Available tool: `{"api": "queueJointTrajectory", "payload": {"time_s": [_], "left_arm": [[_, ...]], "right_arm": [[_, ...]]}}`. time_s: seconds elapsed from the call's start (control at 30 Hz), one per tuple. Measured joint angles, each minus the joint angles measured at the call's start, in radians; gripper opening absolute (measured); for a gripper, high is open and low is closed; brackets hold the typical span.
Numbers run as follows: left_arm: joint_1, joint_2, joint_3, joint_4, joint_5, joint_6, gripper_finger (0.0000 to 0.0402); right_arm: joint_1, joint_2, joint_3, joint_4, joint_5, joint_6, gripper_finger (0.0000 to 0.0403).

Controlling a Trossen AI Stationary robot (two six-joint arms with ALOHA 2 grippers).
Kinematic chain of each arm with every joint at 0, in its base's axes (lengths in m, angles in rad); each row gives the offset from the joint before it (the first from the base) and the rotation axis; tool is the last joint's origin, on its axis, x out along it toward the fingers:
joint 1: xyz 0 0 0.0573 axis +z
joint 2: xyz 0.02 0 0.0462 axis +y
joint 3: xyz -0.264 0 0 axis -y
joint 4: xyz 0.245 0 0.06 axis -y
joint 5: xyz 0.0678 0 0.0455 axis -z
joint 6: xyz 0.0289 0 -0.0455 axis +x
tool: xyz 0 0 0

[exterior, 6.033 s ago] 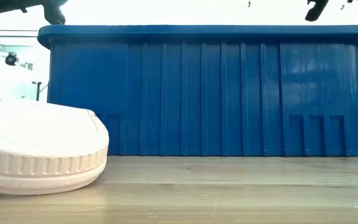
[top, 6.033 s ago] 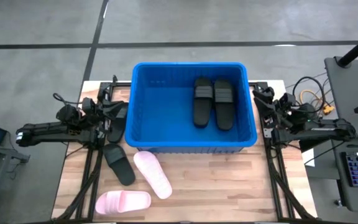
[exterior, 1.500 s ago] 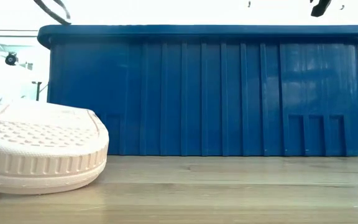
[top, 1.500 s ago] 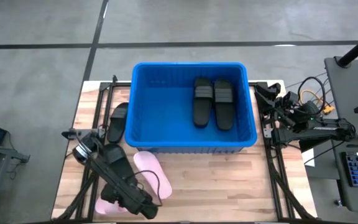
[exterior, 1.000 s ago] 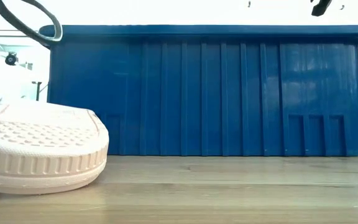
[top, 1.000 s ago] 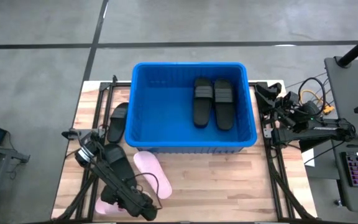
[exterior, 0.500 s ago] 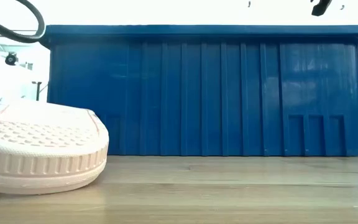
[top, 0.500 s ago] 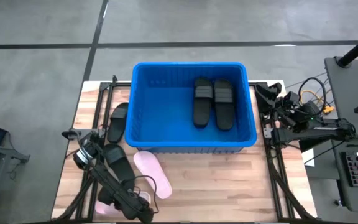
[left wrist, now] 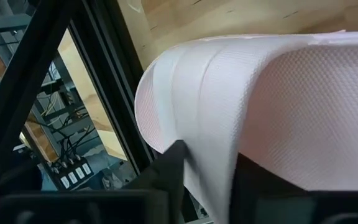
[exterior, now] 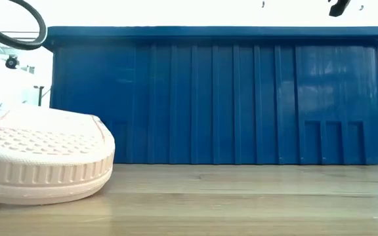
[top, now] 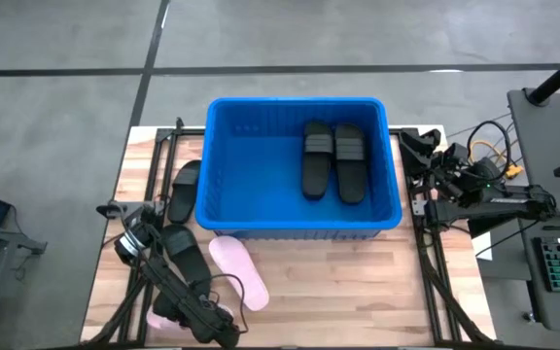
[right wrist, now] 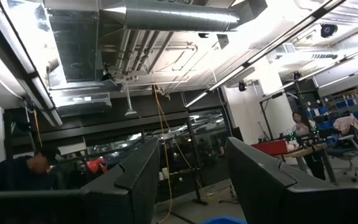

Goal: Pick and place slides into bin
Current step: Put the pink slide into the blue bin

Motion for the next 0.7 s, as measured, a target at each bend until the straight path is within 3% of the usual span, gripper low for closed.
{"api": "queueJointTrajectory", "payload": {"time_s": [0.13,0.37,0.57,0.7], "left_arm": [[-0.001,-0.014,0.007,0.007,-0.056,-0.002,0.0009],[-0.002,-0.066,0.007,-0.013,-0.192,-0.095,0.0002],[-0.001,-0.185,0.007,0.007,-0.471,-0.071,0.0001],[0.008,-0.282,0.007,-0.005,-0.582,-0.07,0.0]], "right_arm": [[0.0,0.0,0.0,0.001,0.0,0.0,0.0176],[0.0,0.0,0.0,0.003,0.0,-0.002,0.0176],[0.0,-0.008,0.014,0.002,0.0,-0.053,0.0176],[0.0,-0.014,0.054,0.005,0.001,-0.12,0.0176]]}}
